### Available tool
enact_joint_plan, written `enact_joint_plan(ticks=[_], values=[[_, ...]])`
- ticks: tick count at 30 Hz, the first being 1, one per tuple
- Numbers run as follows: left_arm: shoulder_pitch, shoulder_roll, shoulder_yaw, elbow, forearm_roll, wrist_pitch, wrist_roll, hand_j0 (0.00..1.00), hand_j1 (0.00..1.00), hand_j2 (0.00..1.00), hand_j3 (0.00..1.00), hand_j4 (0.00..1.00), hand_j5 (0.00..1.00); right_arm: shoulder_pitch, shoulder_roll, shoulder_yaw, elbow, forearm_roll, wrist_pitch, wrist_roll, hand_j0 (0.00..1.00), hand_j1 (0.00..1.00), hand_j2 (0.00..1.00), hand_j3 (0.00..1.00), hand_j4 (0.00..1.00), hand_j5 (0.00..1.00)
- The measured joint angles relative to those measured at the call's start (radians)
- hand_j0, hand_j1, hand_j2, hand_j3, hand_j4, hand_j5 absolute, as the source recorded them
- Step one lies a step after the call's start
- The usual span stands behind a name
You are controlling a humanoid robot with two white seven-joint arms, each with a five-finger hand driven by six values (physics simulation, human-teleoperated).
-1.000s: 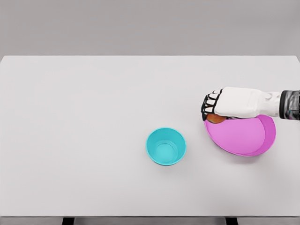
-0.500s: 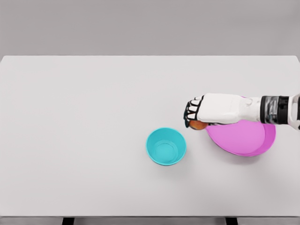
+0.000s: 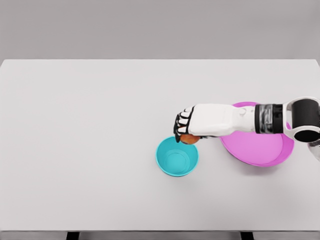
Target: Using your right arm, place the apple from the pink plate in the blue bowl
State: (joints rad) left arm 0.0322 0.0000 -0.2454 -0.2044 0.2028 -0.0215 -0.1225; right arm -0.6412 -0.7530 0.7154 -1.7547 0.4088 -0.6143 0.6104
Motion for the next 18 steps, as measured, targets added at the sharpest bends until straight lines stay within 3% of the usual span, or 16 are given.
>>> enact_joint_plan(ticks=[18], values=[[-0.002,0.000,0.000,0.000,0.000,0.000,0.000,1.00,1.00,1.00,1.00,1.00,1.00,0.002,0.021,0.069,-0.001,-0.037,0.000,0.001,0.40,0.40,0.40,0.40,0.40,0.40]])
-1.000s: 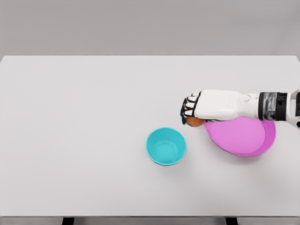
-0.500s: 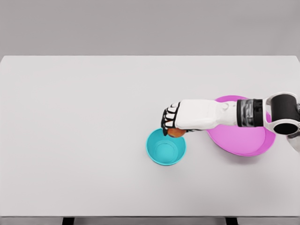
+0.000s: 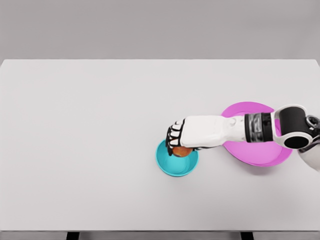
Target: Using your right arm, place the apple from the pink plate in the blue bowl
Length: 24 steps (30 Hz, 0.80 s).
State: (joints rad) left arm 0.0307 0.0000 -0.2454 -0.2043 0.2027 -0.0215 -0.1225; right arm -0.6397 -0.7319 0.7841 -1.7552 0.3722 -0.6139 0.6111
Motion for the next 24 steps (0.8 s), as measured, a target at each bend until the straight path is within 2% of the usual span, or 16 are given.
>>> enact_joint_plan(ticks=[5,6,7,8,20,24], values=[[0.000,0.000,0.000,0.000,0.000,0.000,0.000,1.00,1.00,1.00,1.00,1.00,1.00,0.000,0.003,0.014,0.001,-0.001,0.000,-0.001,0.41,0.41,0.41,0.41,0.41,0.41],[0.000,0.000,0.000,0.000,0.000,0.000,0.000,1.00,1.00,1.00,1.00,1.00,1.00,0.000,0.003,0.015,0.001,-0.001,0.000,-0.001,0.43,0.43,0.43,0.43,0.43,0.43],[0.000,0.000,0.000,0.000,0.000,0.000,0.000,1.00,1.00,1.00,1.00,1.00,1.00,0.000,0.004,0.015,0.001,-0.001,0.000,-0.001,0.61,0.61,0.61,0.61,0.61,0.61],[0.000,0.000,0.000,0.000,0.000,0.000,0.000,1.00,1.00,1.00,1.00,1.00,1.00,0.000,0.004,0.016,0.001,-0.002,0.000,0.000,1.00,1.00,1.00,1.00,1.00,1.00],[0.000,0.000,0.000,0.000,0.000,0.000,0.000,1.00,1.00,1.00,1.00,1.00,1.00,-0.008,0.003,0.012,0.001,-0.004,0.000,0.000,1.00,1.00,1.00,1.00,1.00,1.00],[0.002,0.000,0.000,0.000,0.000,0.000,0.000,1.00,1.00,1.00,1.00,1.00,1.00,-0.032,-0.005,-0.051,0.001,-0.037,0.000,0.000,1.00,1.00,1.00,1.00,1.00,1.00]])
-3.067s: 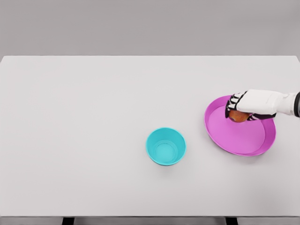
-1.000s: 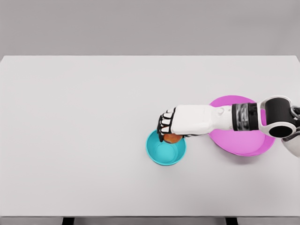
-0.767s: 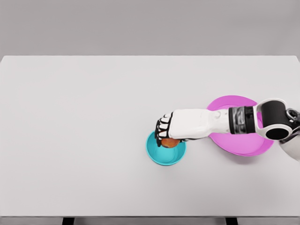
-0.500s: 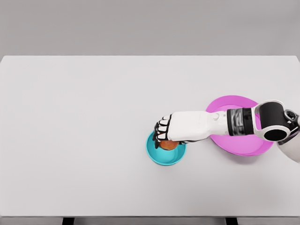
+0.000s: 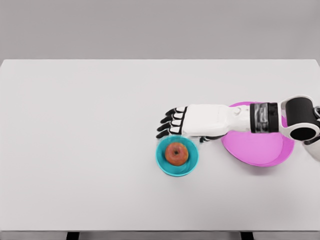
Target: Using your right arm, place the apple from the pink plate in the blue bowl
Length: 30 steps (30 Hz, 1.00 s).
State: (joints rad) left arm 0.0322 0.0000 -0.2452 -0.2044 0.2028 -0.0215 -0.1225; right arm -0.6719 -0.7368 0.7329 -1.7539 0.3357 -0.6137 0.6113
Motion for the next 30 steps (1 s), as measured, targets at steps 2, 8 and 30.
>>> enact_joint_plan(ticks=[2,8,30], values=[[-0.002,0.000,0.000,0.000,0.000,0.000,0.000,1.00,1.00,1.00,1.00,1.00,1.00,0.000,-0.013,-0.054,0.004,-0.019,0.000,0.000,1.00,1.00,1.00,1.00,1.00,1.00],[0.000,0.000,0.000,0.000,0.000,0.000,0.000,1.00,1.00,1.00,1.00,1.00,1.00,0.087,-0.099,-0.248,0.160,-0.047,-0.001,0.000,1.00,1.00,1.00,1.00,1.00,1.00],[-0.002,0.000,0.000,-0.001,0.000,0.000,0.000,1.00,1.00,1.00,1.00,1.00,1.00,0.325,-0.072,-0.623,0.316,-0.206,0.000,0.000,1.00,1.00,1.00,1.00,1.00,1.00]])
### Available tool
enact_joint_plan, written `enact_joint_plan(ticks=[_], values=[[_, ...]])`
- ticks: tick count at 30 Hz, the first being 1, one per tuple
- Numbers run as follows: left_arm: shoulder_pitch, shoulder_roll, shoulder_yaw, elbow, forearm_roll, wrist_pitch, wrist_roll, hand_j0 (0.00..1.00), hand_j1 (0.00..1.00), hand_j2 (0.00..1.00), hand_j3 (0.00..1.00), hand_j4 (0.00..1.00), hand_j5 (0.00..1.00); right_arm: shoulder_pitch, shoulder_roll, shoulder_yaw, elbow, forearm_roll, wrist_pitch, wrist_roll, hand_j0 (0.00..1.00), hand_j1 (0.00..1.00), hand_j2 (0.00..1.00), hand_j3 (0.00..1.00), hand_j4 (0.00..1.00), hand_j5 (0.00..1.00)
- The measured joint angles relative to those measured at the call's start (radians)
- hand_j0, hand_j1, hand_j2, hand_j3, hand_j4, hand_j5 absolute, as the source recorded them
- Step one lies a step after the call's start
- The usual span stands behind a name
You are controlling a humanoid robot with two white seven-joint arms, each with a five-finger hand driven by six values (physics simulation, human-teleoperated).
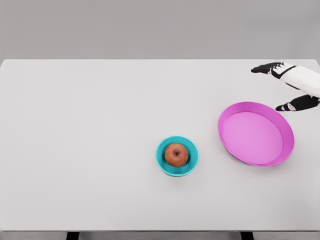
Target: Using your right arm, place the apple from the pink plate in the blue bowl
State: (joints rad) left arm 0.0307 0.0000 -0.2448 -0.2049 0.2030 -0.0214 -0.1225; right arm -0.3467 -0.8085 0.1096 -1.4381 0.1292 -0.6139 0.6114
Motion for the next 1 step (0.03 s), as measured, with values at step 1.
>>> enact_joint_plan(ticks=[1], values=[[0.000,0.000,0.000,0.000,0.000,0.000,0.000,1.00,1.00,1.00,1.00,1.00,1.00,0.000,0.000,0.000,0.001,0.000,0.000,0.000,1.00,1.00,1.00,1.00,1.00,1.00]])
